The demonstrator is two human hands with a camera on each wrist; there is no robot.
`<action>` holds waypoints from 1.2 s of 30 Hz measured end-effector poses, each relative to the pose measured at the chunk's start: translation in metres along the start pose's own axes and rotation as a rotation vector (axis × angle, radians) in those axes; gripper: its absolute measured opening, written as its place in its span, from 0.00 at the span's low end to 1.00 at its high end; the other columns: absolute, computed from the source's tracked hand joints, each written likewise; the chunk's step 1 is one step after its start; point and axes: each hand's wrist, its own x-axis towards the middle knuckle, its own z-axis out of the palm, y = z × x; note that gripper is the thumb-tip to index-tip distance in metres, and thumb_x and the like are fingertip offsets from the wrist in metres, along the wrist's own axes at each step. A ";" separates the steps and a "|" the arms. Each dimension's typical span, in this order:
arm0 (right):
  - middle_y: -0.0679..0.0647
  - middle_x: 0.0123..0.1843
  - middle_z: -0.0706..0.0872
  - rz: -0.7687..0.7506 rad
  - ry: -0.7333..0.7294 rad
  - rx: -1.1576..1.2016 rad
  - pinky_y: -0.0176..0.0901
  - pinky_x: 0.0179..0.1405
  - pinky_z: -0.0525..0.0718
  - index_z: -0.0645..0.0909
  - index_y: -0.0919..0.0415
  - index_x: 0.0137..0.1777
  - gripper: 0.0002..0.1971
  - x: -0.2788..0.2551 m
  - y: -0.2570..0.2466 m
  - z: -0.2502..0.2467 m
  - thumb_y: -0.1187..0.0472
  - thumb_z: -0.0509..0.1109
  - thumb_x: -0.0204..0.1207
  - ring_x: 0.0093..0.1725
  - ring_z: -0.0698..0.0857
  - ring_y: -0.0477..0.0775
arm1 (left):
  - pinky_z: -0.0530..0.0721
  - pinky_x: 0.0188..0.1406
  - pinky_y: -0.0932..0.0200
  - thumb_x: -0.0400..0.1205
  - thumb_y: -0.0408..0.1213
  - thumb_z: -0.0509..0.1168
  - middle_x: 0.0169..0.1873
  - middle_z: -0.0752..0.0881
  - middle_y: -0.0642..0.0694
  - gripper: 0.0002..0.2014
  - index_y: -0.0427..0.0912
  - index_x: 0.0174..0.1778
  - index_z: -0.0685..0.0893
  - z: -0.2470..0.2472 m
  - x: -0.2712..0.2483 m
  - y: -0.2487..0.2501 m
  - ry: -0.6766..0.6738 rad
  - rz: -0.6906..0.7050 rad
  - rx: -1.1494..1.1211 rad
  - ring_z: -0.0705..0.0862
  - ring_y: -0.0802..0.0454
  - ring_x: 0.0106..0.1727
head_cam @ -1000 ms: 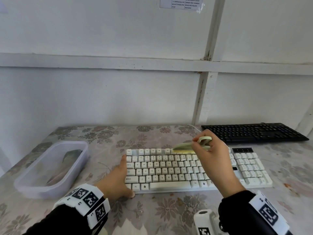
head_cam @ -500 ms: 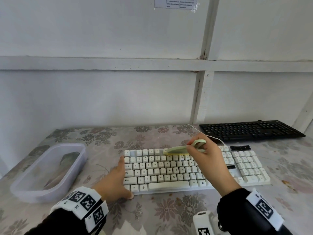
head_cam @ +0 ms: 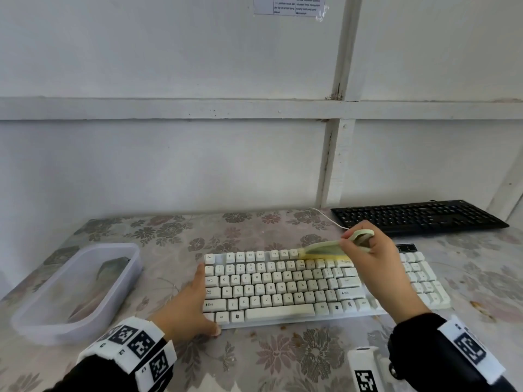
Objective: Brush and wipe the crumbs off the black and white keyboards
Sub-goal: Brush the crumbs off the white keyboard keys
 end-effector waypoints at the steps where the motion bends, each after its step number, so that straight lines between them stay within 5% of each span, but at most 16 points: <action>1: 0.48 0.27 0.77 -0.005 0.034 -0.042 0.31 0.21 0.67 0.77 0.59 0.37 0.08 0.001 0.002 -0.005 0.70 0.69 0.74 0.26 0.69 0.47 | 0.80 0.62 0.59 0.62 0.36 0.78 0.64 0.75 0.56 0.61 0.57 0.78 0.38 0.000 0.000 -0.001 0.000 0.001 -0.008 0.77 0.58 0.62; 16: 0.55 0.31 0.78 0.005 0.134 -0.041 0.44 0.31 0.70 0.78 0.60 0.39 0.06 0.017 0.011 -0.041 0.71 0.68 0.74 0.30 0.72 0.52 | 0.79 0.54 0.66 0.62 0.36 0.77 0.64 0.75 0.57 0.61 0.57 0.78 0.36 0.000 -0.001 -0.001 -0.005 0.008 -0.022 0.77 0.61 0.60; 21: 0.48 0.29 0.78 0.024 0.024 0.050 0.39 0.31 0.70 0.79 0.60 0.38 0.07 0.016 0.014 -0.044 0.70 0.69 0.75 0.29 0.71 0.45 | 0.78 0.56 0.66 0.62 0.37 0.77 0.64 0.74 0.57 0.60 0.58 0.78 0.38 0.000 -0.001 -0.001 -0.004 0.017 -0.022 0.76 0.61 0.61; 28: 0.54 0.30 0.76 0.010 0.160 -0.096 0.39 0.26 0.69 0.77 0.61 0.38 0.07 0.022 0.022 -0.070 0.71 0.67 0.75 0.24 0.69 0.43 | 0.77 0.55 0.67 0.61 0.37 0.77 0.65 0.73 0.58 0.61 0.58 0.78 0.38 0.000 -0.001 0.000 -0.009 0.016 -0.017 0.76 0.61 0.62; 32: 0.55 0.33 0.78 0.026 0.113 0.059 0.39 0.34 0.73 0.79 0.61 0.38 0.07 0.022 0.023 -0.071 0.72 0.69 0.74 0.32 0.73 0.47 | 0.77 0.57 0.67 0.61 0.35 0.77 0.65 0.73 0.58 0.60 0.57 0.78 0.38 0.000 -0.003 0.002 -0.011 0.008 -0.032 0.76 0.61 0.62; 36: 0.55 0.31 0.75 0.055 0.112 -0.053 0.33 0.26 0.70 0.77 0.61 0.38 0.08 0.024 0.031 -0.083 0.71 0.68 0.76 0.26 0.68 0.42 | 0.76 0.59 0.66 0.62 0.36 0.78 0.65 0.73 0.58 0.61 0.57 0.79 0.38 0.000 -0.003 0.004 -0.003 -0.009 -0.027 0.76 0.61 0.62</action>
